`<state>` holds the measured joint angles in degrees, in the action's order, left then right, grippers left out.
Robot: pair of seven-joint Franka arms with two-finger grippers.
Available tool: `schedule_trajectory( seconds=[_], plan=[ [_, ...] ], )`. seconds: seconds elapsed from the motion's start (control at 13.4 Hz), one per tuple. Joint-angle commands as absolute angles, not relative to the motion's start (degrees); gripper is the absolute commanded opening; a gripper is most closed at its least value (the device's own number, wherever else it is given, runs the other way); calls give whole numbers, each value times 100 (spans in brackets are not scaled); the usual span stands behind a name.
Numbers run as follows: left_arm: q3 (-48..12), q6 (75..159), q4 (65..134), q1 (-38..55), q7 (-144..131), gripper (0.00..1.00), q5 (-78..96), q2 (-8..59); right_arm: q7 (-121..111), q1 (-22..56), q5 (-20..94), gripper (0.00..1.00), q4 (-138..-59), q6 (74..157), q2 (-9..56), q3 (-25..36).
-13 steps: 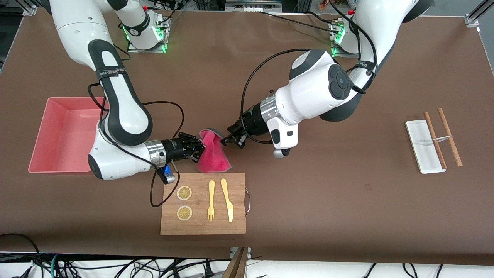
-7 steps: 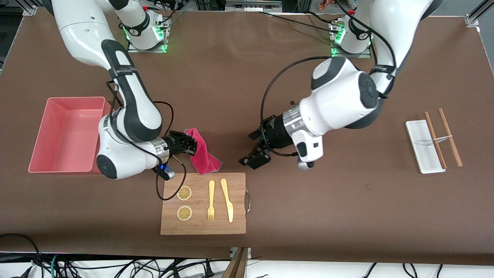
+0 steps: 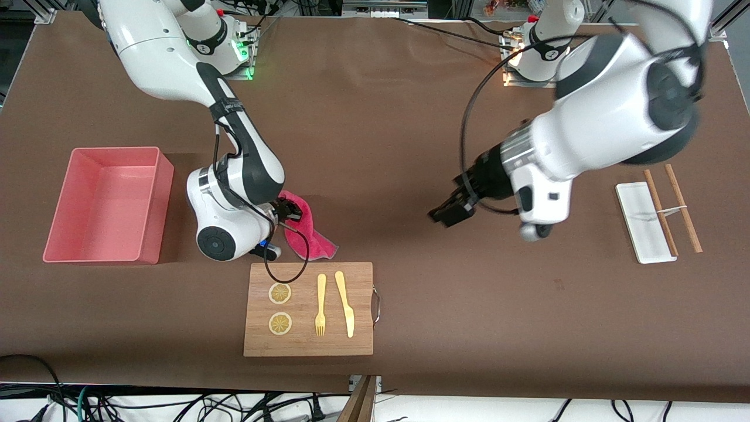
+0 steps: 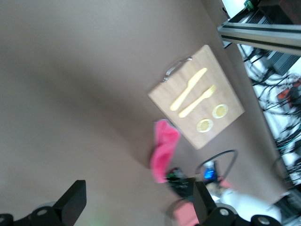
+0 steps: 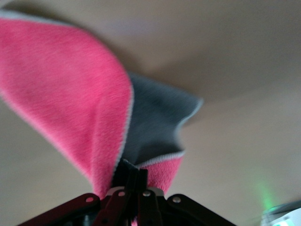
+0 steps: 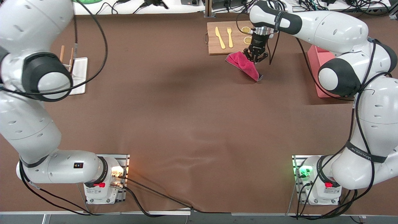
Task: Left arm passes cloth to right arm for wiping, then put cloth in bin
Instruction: 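Pull the cloth away with the right gripper while the left gripper retracts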
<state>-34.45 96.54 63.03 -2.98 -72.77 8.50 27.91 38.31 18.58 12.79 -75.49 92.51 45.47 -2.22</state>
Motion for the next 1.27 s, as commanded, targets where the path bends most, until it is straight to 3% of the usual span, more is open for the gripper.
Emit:
schedule_trajectory(
  seconds=[0.0, 0.15, 0.45, 0.75, 1.04, 1.19],
  plan=[
    [-3489, 9178, 7617, -983, -6060, 100, 835, 1375, 3184, 1775, 994, 0, -7734, 9132, 4438, 87],
    [-3472, 8678, 8014, -1360, -5155, 100, 852, 741, 2552, 1775, 783, 0, -7770, 9027, 4438, 472],
    [-3454, 7648, 8129, -2502, -3160, 100, 800, 431, 1146, 1398, 608, 0, -7778, 8912, 4438, 975],
    [-3445, 7970, 8937, -3190, -1813, 100, 424, 106, -6, 1380, 238, 0, -7717, 8754, 4334, 1528],
    [-3445, 8848, 9710, -3199, -1644, 100, 106, 97, 25, 1624, 26, 0, -7532, 8736, 4289, 1573],
    [-3445, 8921, 9721, -3199, -1652, 100, 114, 158, 795, 1923, 44, 0, -7532, 8789, 4298, 1538]
  ],
)
